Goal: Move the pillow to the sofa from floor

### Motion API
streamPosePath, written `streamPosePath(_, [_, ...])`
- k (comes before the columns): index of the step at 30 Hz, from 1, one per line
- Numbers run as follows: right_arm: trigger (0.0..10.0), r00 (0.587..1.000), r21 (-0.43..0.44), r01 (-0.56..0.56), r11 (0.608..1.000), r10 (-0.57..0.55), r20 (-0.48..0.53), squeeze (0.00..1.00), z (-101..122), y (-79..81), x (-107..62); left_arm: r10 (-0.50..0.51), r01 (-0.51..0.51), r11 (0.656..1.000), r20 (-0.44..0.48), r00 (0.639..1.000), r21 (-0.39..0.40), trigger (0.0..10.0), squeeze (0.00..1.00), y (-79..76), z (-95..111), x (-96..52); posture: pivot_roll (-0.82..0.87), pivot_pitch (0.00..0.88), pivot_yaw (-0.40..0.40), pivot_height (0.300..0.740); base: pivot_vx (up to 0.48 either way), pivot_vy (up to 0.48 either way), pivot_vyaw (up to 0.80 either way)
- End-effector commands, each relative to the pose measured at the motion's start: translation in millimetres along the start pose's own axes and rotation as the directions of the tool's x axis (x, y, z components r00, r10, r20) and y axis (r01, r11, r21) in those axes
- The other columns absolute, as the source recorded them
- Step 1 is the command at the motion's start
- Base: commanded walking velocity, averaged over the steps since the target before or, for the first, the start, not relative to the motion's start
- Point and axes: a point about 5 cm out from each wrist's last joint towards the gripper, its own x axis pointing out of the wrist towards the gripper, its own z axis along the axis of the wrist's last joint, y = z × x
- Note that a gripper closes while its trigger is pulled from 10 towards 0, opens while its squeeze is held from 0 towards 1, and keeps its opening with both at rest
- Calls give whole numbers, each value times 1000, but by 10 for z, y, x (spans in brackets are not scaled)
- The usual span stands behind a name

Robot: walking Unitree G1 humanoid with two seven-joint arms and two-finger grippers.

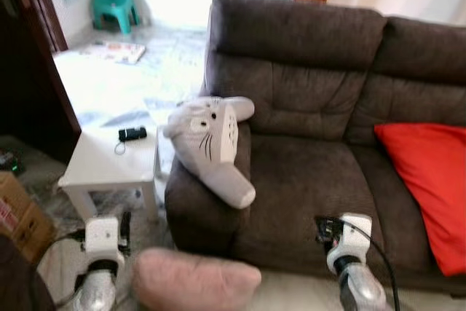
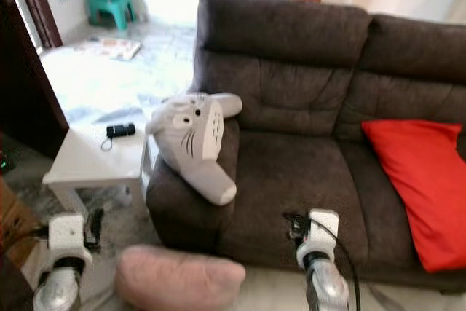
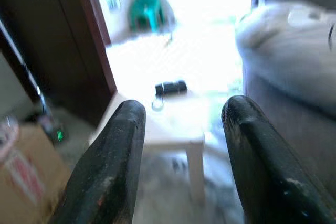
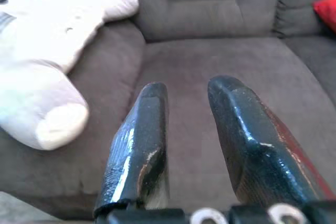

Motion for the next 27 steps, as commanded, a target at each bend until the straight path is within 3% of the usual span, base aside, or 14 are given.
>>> streamPosePath(1, [10000, 999, -4, 6, 1000, -6, 37, 0, 34, -2, -29, 2, -3, 1000, 59, 998, 12, 10000, 0, 6, 136, 24, 192, 0, -136, 740, 0, 0, 0])
streamPosePath(2, [10000, 998, -10, 8, 1000, -8, 65, 0, 76, 26, -26, 11, -13, 1000, 120, 993, 16, 10000, 0, 38, 283, 70, 196, 0, -137, 740, 0, 0, 0])
streamPosePath(4, [10000, 995, -13, -3, 1000, 4, 95, 0, 118, 59, -22, 18, -20, 1000, 160, 987, 11, 10000, 0, 52, 388, 102, 199, 0, -139, 740, 0, 0, 0])
streamPosePath(8, [10000, 991, -23, -26, 999, 29, 133, 0, 196, 112, -6, 29, -30, 1000, 178, 984, 0, 10000, 0, 54, 502, 141, 199, 8, -141, 740, 0, 0, 0])
streamPosePath(27, [10000, 988, -67, -27, 997, 37, 153, 0, 353, 138, 57, 30, -29, 999, 138, 990, -15, 10000, 0, 63, 585, 159, 187, 43, -138, 740, 0, 0, 0])
